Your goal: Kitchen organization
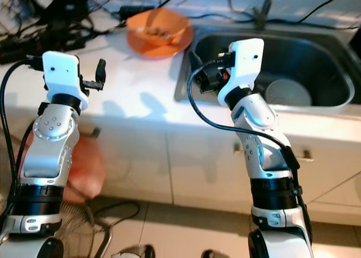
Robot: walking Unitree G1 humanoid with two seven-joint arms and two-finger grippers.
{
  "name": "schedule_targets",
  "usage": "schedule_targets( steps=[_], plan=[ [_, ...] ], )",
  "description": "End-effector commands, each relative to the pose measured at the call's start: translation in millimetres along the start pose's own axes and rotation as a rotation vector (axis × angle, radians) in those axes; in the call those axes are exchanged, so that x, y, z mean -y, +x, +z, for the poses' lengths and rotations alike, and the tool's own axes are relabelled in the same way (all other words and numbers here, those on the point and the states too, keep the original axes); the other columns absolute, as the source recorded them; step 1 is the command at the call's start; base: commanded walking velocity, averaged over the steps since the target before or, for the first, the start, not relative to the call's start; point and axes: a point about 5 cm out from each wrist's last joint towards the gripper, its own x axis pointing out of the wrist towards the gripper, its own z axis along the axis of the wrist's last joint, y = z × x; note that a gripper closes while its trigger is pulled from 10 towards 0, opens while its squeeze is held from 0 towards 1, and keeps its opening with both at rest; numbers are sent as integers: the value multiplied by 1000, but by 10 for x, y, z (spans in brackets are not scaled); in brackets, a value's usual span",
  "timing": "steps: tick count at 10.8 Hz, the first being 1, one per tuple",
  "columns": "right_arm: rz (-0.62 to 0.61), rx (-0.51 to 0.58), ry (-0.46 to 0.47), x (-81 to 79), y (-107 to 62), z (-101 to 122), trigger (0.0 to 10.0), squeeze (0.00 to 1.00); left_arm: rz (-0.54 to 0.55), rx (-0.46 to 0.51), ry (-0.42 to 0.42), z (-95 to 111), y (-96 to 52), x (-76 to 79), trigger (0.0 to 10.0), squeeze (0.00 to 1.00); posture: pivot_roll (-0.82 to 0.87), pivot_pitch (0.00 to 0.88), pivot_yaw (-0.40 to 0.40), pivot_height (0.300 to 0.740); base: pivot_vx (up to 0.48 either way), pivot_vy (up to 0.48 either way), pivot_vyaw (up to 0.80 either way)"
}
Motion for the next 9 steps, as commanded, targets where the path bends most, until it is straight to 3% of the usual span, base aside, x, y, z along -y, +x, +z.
schedule_targets(
  steps=[1,7,9],
  plan=[
    [-11,32,-21,30,12,79,10000,0,2,23,-4,71,25,-22,10000,0,59,120,9,740,458,0,0],
    [-16,36,-26,40,15,78,10000,0,-10,33,-14,74,-5,14,10000,0,58,127,4,740,395,0,0],
    [-14,31,-27,42,19,69,10000,0,-14,63,-33,113,-33,33,10000,0,59,129,2,740,0,0,0]
  ],
)
